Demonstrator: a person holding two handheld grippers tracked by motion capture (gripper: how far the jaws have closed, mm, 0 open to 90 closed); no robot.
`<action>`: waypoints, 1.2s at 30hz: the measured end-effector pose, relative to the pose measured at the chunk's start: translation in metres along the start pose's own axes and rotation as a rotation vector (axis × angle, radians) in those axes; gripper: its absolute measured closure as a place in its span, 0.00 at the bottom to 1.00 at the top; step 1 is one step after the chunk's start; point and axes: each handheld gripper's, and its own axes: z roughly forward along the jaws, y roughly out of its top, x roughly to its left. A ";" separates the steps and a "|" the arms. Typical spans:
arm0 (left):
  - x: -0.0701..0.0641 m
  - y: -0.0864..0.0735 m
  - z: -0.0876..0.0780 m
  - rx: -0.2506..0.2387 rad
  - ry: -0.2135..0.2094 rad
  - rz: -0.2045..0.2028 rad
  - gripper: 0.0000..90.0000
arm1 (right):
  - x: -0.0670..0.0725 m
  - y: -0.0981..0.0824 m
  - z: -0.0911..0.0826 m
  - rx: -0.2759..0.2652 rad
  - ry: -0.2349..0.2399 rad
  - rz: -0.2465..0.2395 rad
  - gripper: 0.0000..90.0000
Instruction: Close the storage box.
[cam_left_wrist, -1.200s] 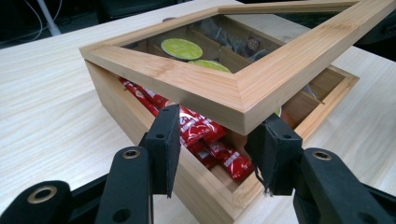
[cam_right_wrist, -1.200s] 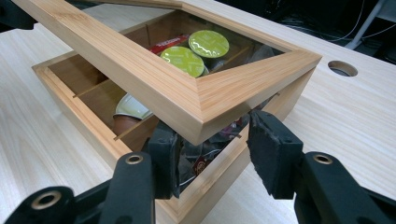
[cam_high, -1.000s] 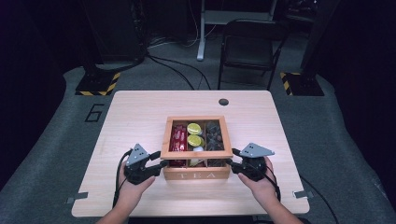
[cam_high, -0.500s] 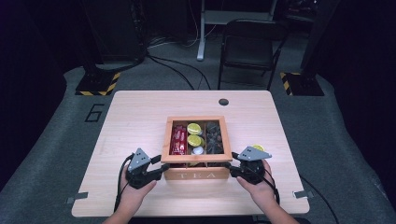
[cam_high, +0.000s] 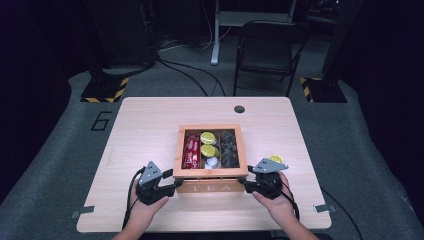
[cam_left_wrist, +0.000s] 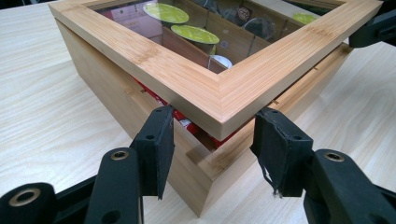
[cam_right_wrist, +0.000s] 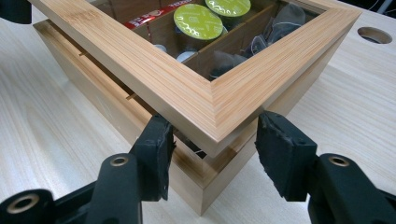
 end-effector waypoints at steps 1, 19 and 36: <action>0.000 0.000 0.000 0.003 -0.001 -0.002 0.54 | 0.000 0.000 0.000 0.000 0.004 0.003 0.51; -0.003 -0.004 -0.002 0.002 0.001 -0.028 0.49 | 0.003 -0.003 0.002 0.054 0.021 0.001 0.41; 0.014 -0.005 -0.013 -0.012 0.027 -0.079 0.42 | -0.006 -0.001 -0.013 -0.045 0.004 0.058 0.39</action>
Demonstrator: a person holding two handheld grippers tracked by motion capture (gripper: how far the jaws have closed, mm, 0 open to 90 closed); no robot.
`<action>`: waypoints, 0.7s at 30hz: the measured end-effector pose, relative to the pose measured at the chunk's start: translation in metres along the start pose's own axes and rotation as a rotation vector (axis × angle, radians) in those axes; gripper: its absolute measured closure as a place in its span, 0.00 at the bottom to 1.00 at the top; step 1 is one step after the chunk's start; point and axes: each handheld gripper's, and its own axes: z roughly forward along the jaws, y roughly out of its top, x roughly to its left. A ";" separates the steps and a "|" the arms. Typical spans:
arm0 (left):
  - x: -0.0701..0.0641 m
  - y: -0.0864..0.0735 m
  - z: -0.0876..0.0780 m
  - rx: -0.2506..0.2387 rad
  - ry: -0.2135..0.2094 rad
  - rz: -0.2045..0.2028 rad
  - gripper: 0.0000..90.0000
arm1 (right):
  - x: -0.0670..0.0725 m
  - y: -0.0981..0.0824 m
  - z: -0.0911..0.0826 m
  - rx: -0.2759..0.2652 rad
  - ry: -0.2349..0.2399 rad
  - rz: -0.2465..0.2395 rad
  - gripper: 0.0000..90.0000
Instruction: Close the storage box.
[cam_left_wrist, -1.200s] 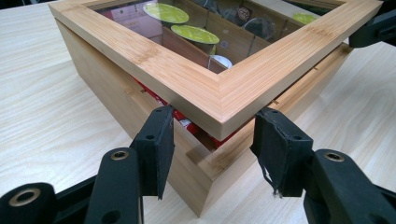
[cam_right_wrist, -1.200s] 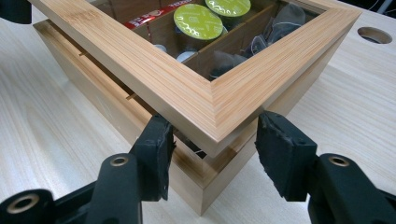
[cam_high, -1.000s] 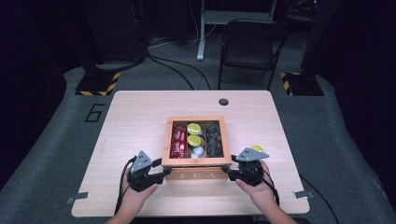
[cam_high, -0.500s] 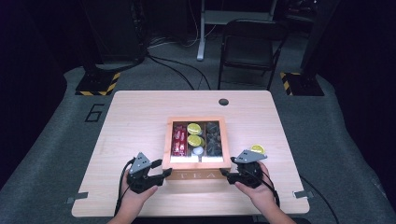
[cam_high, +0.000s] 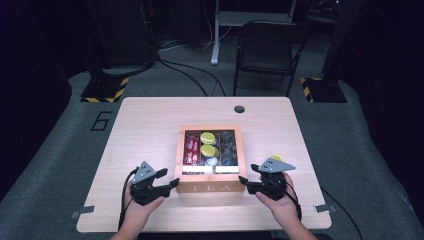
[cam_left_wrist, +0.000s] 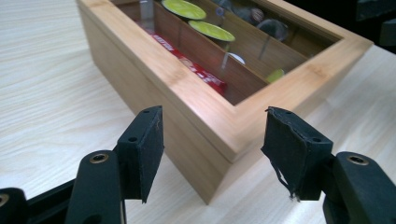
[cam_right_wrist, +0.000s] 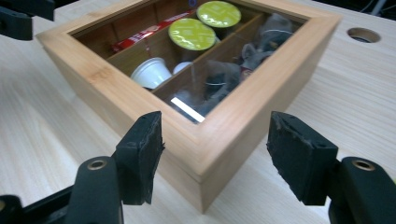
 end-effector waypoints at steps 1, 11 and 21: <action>0.001 0.000 -0.001 -0.004 0.005 -0.007 0.42 | -0.002 -0.001 -0.001 0.003 -0.008 0.010 0.39; 0.022 -0.007 -0.004 0.002 0.026 -0.047 0.42 | -0.022 -0.010 -0.012 -0.008 -0.072 0.046 0.39; 0.023 -0.009 -0.005 -0.006 -0.011 -0.034 0.42 | -0.032 -0.021 -0.013 0.014 -0.110 0.085 0.39</action>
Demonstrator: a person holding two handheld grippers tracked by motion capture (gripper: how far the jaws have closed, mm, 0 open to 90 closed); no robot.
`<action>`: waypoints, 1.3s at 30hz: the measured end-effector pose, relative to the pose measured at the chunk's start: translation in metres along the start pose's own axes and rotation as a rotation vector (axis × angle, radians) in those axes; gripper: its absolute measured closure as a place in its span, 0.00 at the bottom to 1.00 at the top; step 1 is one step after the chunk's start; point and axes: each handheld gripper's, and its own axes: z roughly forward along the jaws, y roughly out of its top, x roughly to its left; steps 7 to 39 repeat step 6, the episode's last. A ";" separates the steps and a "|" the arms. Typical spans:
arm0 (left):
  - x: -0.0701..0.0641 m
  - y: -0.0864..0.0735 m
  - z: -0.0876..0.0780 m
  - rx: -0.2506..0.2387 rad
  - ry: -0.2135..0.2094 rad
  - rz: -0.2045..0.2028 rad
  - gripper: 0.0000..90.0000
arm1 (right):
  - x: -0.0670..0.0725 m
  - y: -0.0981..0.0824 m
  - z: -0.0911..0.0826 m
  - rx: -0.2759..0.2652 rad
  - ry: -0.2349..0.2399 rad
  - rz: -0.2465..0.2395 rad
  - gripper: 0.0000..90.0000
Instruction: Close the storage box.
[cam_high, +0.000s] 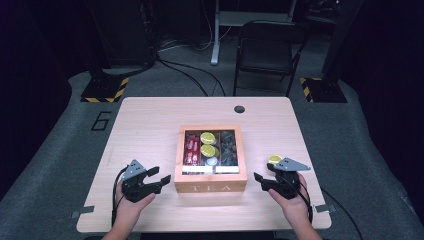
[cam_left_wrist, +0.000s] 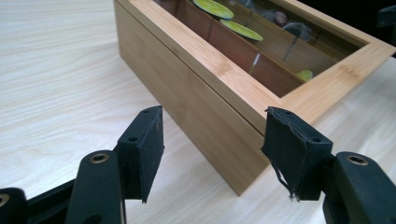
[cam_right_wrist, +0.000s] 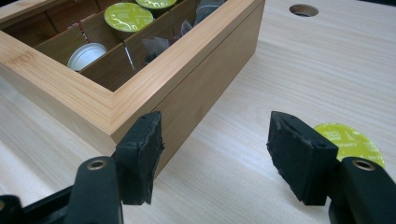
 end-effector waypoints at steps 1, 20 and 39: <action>-0.001 0.000 0.000 0.003 -0.004 -0.004 0.42 | -0.001 -0.001 0.000 -0.002 0.001 0.006 0.39; -0.010 0.001 0.004 0.010 -0.026 0.030 0.41 | 0.005 -0.002 0.000 -0.019 0.048 0.005 0.38; -0.010 0.001 0.004 0.010 -0.026 0.030 0.41 | 0.005 -0.002 0.000 -0.019 0.048 0.005 0.38</action>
